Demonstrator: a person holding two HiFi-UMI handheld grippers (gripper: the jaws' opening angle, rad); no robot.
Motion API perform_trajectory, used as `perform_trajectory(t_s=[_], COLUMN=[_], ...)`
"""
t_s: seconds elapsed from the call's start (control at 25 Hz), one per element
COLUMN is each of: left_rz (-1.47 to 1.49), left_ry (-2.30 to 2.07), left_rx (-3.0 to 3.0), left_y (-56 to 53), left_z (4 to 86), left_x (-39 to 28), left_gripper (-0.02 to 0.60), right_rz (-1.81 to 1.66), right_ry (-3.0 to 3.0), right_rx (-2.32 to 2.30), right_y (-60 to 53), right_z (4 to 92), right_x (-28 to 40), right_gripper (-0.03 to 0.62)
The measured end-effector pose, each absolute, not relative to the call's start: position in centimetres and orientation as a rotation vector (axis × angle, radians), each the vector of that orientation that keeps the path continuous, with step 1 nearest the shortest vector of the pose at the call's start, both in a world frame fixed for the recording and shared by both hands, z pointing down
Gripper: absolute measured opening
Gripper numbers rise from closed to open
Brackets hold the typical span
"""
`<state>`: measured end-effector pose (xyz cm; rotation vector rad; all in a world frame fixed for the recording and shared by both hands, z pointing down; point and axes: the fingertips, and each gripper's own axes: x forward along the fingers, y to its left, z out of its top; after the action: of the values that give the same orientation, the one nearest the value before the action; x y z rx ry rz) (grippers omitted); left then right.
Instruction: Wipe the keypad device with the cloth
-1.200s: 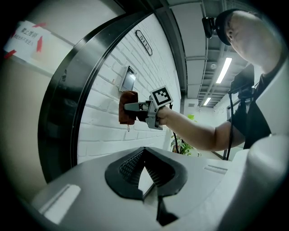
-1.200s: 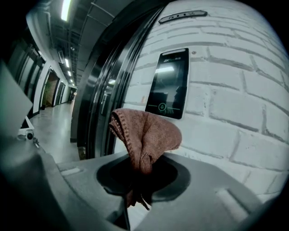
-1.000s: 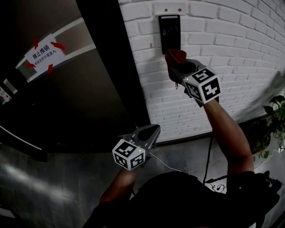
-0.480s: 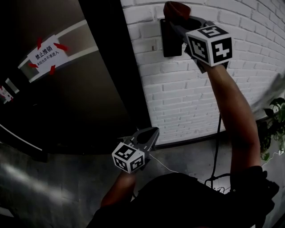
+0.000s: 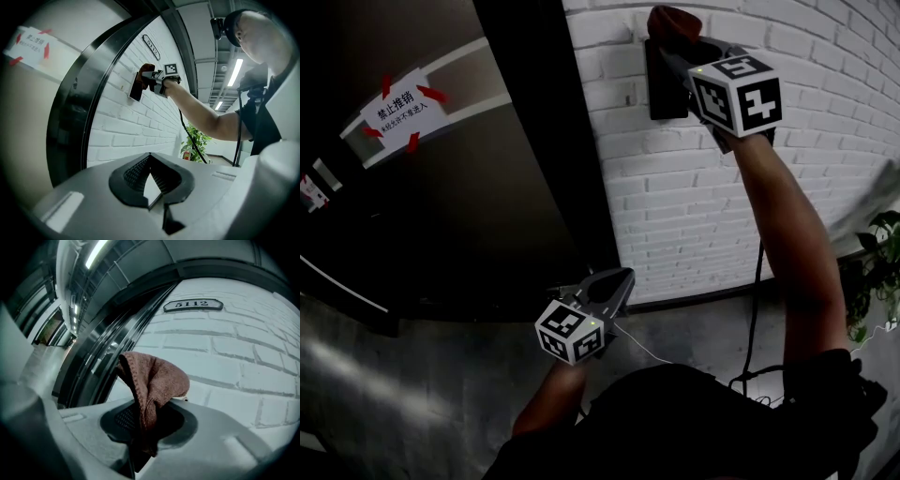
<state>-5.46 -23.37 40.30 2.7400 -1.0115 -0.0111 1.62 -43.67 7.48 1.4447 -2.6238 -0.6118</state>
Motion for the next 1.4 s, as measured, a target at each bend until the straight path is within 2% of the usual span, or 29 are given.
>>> perform_trajectory(t_s=[1.4], left_rz=[0.036], left_ry=[-0.967], left_rx=[2.745], left_y=[-22.7], left_z=[41.1], left_x=[-4.8], left_gripper=[0.017], right_rz=[-0.325], right_ry=[-2.6], right_rx=[1.361], right_y=[-43.9], right_z=[21.1], right_x=[2.0], right_gripper=[0.069])
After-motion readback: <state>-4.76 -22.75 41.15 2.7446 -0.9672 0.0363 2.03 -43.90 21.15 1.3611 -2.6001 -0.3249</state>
